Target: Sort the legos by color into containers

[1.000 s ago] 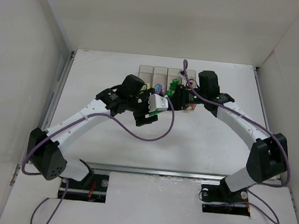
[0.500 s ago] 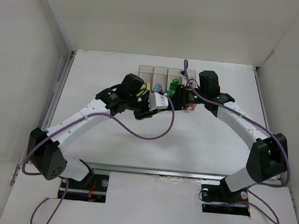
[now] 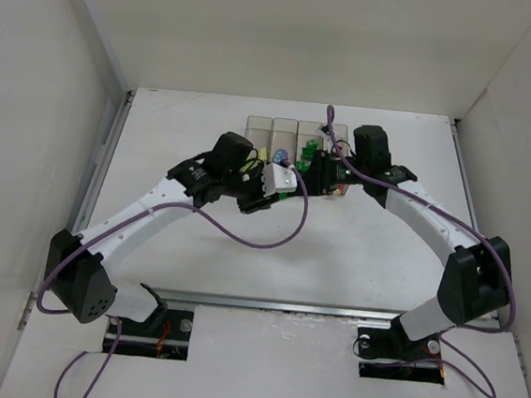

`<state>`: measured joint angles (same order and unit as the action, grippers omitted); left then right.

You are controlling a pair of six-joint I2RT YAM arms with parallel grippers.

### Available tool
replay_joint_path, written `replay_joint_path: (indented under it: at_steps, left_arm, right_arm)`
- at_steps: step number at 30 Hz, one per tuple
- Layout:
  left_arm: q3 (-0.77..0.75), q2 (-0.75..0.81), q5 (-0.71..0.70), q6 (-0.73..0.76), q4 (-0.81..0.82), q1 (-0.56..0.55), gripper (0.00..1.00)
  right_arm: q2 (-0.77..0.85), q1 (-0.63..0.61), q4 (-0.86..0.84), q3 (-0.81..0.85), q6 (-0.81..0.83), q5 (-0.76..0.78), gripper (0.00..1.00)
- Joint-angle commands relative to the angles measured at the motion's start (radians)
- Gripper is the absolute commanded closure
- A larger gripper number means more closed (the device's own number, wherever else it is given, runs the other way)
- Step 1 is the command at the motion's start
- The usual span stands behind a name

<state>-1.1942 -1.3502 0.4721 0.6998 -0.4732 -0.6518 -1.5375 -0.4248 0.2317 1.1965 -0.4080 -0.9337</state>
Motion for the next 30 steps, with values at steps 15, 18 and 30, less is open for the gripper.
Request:
replay_joint_path:
  at_steps: [15,18,30]
  left_arm:
    - [0.030,0.068,0.062,-0.008,0.067,0.011,1.00]
    - [0.039,0.068,0.071,-0.008,0.067,0.011,1.00]
    - [0.059,0.086,0.053,0.001,0.067,0.011,1.00]
  right_arm:
    - [0.000,-0.005,-0.052,0.035,-0.026,-0.074,0.56]
    - [0.000,-0.005,-0.052,0.044,-0.026,-0.083,0.51]
    - [0.037,0.032,-0.052,0.035,-0.047,-0.031,0.38]
